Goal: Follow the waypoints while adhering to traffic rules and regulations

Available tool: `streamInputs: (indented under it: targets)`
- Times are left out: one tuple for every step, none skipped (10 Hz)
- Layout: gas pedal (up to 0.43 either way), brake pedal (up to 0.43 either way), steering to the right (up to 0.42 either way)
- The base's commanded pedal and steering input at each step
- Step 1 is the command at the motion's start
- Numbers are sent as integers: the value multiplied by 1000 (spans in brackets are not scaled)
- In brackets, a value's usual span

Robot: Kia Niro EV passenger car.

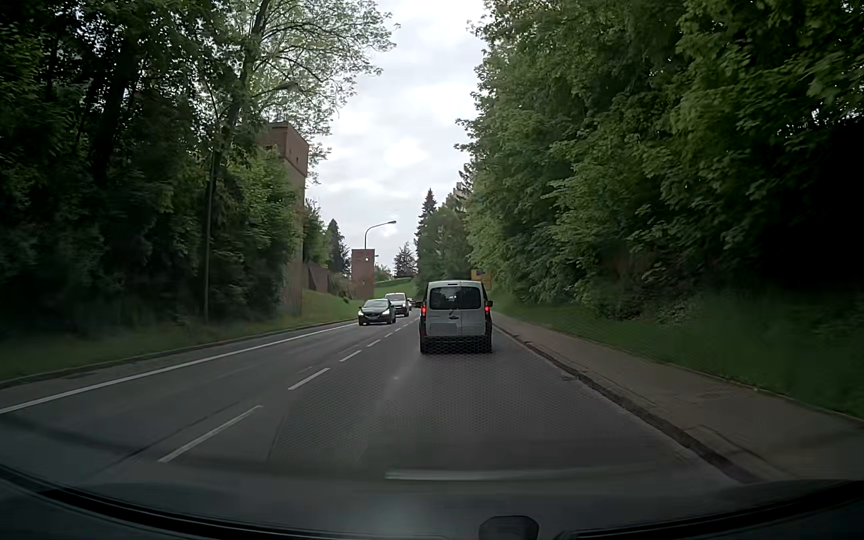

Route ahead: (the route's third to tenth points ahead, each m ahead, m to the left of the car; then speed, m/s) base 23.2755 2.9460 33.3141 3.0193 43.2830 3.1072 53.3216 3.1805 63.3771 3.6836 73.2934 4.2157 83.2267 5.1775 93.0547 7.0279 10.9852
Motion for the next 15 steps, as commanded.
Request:
streamInputs:
  targets:
    - [138,0,-3]
    - [138,0,-3]
    - [138,0,-5]
    - [130,0,-10]
    - [130,0,-11]
    - [130,0,-11]
    - [118,0,-11]
    - [110,0,-11]
    - [110,0,-10]
    - [87,0,-9]
    - [79,0,-9]
    - [67,0,-8]
    - [67,0,-8]
    - [59,0,-6]
    - [47,0,-6]
